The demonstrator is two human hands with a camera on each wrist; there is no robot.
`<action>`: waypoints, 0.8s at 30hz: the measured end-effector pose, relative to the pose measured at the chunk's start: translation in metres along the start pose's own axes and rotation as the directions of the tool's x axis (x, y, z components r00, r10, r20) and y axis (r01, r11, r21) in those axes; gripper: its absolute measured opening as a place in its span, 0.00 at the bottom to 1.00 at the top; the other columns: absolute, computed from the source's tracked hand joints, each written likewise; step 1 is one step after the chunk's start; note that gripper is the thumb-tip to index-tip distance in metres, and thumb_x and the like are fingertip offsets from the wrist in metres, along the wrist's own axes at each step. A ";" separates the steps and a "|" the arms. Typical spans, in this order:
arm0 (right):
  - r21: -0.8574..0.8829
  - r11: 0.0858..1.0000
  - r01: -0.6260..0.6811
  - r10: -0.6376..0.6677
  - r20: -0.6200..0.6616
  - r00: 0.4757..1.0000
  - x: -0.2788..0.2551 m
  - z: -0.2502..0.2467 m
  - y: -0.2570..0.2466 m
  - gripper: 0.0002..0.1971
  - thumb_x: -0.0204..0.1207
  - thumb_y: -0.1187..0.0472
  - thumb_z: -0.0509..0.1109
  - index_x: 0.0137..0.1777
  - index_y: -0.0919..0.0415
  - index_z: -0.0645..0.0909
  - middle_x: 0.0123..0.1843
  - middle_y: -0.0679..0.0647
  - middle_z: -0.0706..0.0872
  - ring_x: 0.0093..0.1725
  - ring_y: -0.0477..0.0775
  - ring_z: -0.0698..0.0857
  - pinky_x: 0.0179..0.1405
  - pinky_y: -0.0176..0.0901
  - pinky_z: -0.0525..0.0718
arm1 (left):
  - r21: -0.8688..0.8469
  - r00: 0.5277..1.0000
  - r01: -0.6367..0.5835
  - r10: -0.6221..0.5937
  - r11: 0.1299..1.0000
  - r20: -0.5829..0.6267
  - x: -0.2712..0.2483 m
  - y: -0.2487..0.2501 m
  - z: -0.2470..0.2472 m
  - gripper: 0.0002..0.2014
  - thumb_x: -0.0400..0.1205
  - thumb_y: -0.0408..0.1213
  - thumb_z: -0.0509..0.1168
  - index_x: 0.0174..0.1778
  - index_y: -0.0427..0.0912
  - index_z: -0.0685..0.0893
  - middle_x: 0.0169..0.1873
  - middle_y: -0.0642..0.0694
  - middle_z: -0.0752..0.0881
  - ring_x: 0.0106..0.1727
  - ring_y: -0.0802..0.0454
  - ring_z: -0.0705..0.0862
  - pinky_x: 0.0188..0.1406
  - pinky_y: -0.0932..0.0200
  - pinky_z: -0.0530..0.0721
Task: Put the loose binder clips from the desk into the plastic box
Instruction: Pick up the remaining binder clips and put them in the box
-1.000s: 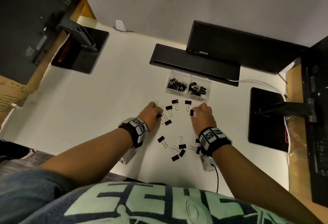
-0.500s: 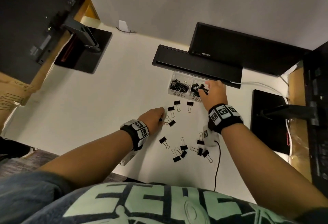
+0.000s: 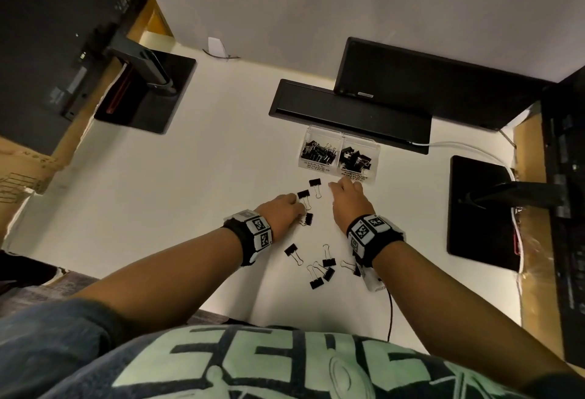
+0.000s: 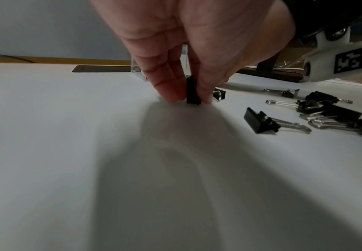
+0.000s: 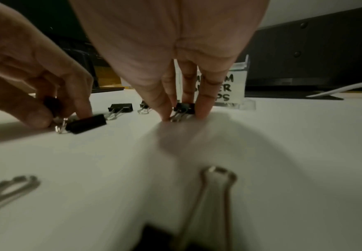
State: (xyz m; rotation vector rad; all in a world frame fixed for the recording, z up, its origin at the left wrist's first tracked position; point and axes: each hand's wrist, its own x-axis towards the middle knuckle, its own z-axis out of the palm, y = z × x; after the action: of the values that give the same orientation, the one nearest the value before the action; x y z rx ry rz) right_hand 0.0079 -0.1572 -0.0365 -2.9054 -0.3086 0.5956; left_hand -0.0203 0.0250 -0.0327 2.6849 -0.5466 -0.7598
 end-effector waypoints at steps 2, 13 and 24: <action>0.064 0.997 -0.035 0.035 -0.013 0.999 -0.002 0.005 0.003 0.23 0.77 0.74 0.60 0.72 0.61 0.70 0.70 0.58 0.70 0.68 0.59 0.69 0.56 0.49 0.79 | -0.023 1.000 0.000 0.000 1.000 -0.013 0.002 0.000 0.000 0.10 0.84 0.38 0.57 0.58 0.42 0.80 0.57 0.42 0.76 0.55 0.42 0.79 0.42 0.55 0.74; 0.523 0.833 -0.183 0.248 -0.056 0.967 -0.026 0.012 0.026 0.08 0.76 0.68 0.68 0.54 0.64 0.83 0.60 0.60 0.77 0.57 0.58 0.81 0.56 0.39 0.78 | -0.183 0.999 0.018 -0.025 0.983 -0.035 0.013 0.021 -0.008 0.05 0.79 0.34 0.62 0.39 0.46 0.75 0.41 0.48 0.80 0.43 0.49 0.79 0.42 0.58 0.76; 0.779 0.588 -0.216 0.406 -0.054 0.912 -0.034 -0.014 0.053 0.10 0.76 0.65 0.70 0.55 0.56 0.83 0.48 0.52 0.83 0.50 0.55 0.84 0.55 0.46 0.84 | -0.294 0.955 -0.017 -0.071 0.956 -0.287 0.086 0.072 -0.086 0.04 0.80 0.35 0.64 0.48 0.45 0.81 0.52 0.46 0.85 0.50 0.48 0.84 0.52 0.54 0.84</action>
State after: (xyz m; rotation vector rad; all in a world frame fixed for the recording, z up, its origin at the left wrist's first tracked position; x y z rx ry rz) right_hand -0.0083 -0.2177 -0.0215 -2.1378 0.4247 0.3033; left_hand 0.0750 -0.0607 0.0276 2.4658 -0.2958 -0.3959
